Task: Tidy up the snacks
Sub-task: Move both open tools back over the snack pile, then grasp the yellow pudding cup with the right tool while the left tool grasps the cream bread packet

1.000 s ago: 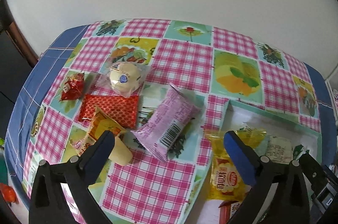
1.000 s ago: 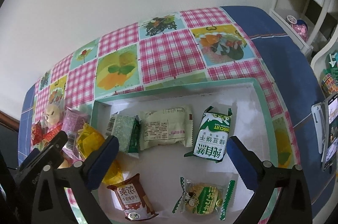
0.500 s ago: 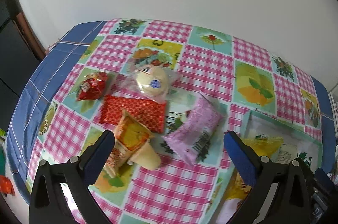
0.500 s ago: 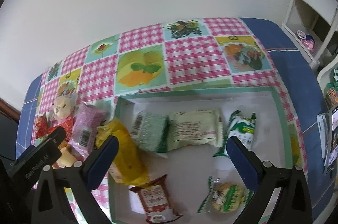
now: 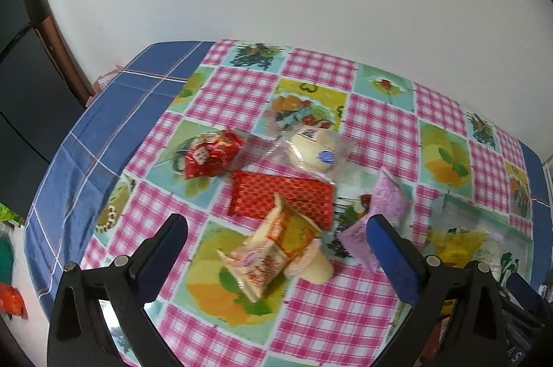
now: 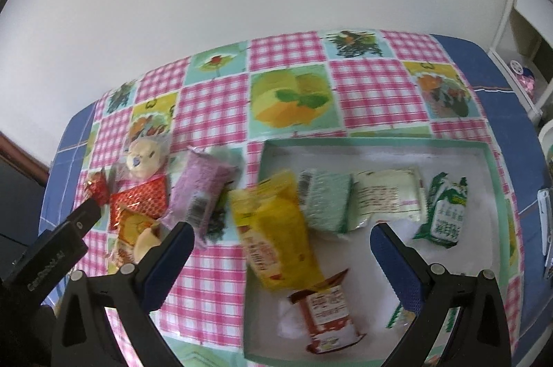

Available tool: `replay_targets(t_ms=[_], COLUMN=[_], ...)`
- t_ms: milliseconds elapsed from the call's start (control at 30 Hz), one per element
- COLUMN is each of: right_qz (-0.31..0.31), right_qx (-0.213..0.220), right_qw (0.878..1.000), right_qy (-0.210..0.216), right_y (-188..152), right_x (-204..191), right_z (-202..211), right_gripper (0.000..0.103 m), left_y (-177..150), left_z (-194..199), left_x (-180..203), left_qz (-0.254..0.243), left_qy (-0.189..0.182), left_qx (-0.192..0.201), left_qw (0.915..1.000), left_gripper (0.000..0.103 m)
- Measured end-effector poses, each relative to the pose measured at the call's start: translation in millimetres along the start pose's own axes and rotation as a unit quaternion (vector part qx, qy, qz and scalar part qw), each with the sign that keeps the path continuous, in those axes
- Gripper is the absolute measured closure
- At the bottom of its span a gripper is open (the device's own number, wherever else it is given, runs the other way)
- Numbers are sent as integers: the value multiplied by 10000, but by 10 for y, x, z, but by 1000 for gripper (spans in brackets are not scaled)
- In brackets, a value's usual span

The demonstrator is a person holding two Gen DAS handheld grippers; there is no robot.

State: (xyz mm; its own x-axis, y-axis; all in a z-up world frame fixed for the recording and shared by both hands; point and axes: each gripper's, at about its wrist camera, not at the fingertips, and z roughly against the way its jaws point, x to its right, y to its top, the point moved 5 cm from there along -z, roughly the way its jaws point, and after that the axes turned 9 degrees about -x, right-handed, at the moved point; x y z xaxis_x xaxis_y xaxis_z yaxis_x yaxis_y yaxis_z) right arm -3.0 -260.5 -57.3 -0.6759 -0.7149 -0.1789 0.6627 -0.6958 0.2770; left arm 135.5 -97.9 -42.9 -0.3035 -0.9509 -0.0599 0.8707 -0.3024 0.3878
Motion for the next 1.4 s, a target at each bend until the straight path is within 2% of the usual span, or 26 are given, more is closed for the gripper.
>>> replay_targets(t_ms=[200, 467, 667, 767, 933, 1400], right_qz=[313, 743, 906, 882, 797, 737], right_qx=[-105, -308, -439, -559, -691, -833], right_qw=[9995, 9968, 9948, 9940, 9939, 9937], right_qy=[-1, 31, 167, 319, 327, 159], right_y=[-60, -175, -237, -275, -305, -328], right_x=[-345, -818, -1106, -1205, -1263, -1306], right_z=[-63, -204, -349, -467, -641, -963], right_gripper=[0, 0, 0, 0, 0, 0], left_y=[-6, 5, 20, 23, 11, -54], left_z=[-12, -44, -129, -190, -326, -665], left_x=[-281, -772, -1002, -1047, -1024, -816], left_qz=[108, 549, 762, 803, 806, 508], left_qy=[18, 46, 52, 50, -28, -55], left_qx=[-58, -146, -246, -309, -464, -903], left_qw=[9999, 9984, 9968, 9963, 9957, 9946], left_gripper=[0, 0, 0, 0, 0, 0])
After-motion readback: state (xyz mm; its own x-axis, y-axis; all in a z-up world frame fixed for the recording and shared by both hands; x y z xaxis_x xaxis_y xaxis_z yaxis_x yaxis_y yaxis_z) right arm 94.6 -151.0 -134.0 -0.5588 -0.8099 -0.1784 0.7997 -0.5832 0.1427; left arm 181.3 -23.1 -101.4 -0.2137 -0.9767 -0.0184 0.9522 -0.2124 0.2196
